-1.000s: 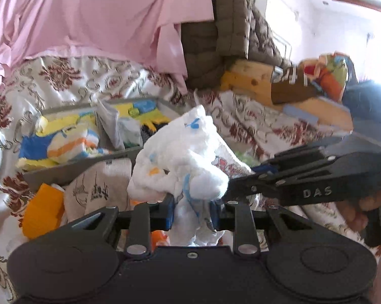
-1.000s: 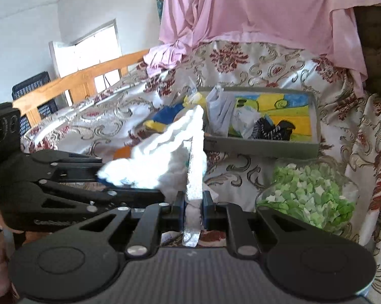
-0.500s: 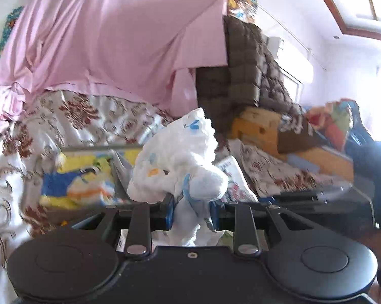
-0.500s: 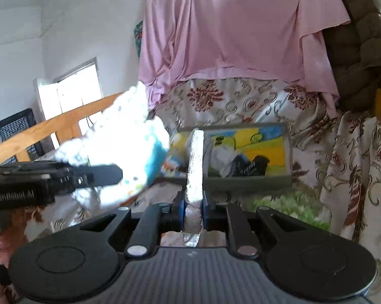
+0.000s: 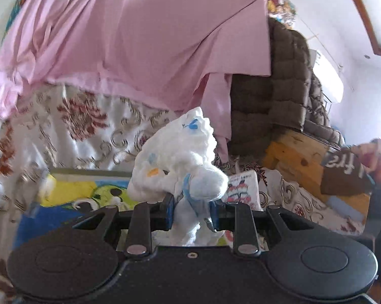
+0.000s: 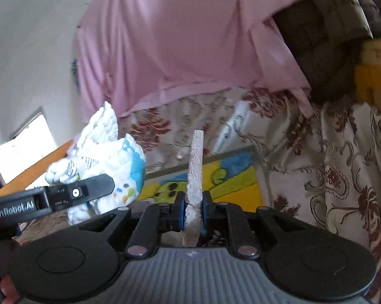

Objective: Organize soft objects
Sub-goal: 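Carry the diaper cloth into the painted tray with the left tool and release it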

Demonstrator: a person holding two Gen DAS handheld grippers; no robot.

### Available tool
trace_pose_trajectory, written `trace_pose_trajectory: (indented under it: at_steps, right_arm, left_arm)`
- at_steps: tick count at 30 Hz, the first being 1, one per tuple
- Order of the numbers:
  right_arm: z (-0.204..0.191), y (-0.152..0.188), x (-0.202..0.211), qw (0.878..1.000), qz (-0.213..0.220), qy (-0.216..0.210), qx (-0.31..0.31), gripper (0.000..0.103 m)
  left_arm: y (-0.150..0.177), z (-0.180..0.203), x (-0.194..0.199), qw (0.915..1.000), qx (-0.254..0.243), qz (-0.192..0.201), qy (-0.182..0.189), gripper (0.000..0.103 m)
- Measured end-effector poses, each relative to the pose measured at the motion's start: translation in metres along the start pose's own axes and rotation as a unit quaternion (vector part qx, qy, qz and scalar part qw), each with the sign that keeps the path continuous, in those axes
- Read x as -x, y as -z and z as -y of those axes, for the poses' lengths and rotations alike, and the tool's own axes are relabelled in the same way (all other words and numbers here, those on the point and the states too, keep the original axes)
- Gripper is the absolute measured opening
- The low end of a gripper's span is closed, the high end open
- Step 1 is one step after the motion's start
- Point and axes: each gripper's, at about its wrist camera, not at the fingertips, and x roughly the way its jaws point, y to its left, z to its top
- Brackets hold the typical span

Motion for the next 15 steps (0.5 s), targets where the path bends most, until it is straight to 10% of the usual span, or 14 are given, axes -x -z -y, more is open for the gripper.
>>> trace_pose_trajectory:
  at_steps: [15]
  right_arm:
    - [0.014, 0.014, -0.040, 0.993, -0.070, 0.085, 0.031, 0.015]
  left_arm:
    - [0.027, -0.028, -0.076, 0.9868, 0.122, -0.105, 0.014, 0.031]
